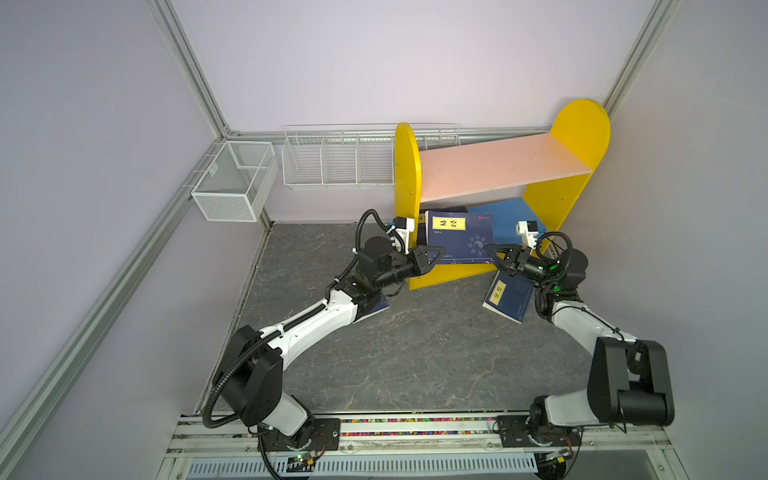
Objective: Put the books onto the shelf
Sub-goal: 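Carry the upright blue book onto the blue shelf with both grippers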
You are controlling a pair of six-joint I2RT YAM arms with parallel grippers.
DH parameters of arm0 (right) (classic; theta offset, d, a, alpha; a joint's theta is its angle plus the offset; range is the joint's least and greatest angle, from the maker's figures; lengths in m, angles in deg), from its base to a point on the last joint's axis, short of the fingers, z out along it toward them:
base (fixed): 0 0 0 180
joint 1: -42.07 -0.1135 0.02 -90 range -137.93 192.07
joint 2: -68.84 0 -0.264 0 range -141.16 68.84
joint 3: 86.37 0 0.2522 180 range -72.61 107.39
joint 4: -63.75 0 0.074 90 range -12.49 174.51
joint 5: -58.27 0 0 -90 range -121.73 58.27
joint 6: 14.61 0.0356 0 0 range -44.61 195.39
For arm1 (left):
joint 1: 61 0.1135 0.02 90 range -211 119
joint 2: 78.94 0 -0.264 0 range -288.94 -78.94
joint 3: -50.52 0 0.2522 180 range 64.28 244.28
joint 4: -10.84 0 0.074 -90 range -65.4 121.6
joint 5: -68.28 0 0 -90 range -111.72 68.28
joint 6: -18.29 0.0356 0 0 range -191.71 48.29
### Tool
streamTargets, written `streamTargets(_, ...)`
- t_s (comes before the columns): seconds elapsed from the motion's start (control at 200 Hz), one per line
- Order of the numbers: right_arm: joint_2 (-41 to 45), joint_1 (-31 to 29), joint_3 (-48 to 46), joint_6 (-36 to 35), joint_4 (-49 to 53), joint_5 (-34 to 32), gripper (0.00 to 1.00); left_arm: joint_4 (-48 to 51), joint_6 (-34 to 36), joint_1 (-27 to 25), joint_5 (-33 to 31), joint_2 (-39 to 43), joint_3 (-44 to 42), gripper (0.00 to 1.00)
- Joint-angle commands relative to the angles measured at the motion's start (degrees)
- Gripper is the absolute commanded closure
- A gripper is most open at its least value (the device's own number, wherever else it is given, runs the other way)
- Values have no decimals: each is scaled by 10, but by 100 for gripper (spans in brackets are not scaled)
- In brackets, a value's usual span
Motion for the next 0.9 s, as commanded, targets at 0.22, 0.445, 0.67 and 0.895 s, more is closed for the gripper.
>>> streamTargets(0.22,-83,13,28,151,-171,-4,90,34,36,4,-19,-13,66,78)
streamTargets(0.445,-102,19,113,27,6,-9,93,78,57,24,-47,20,61,37)
streamTargets(0.67,-87,6,249,-309,488,-27,92,142,93,51,-94,103,8,25)
streamTargets(0.895,-115,-10,307,-372,564,-46,92,272,166,62,-160,178,-15,11)
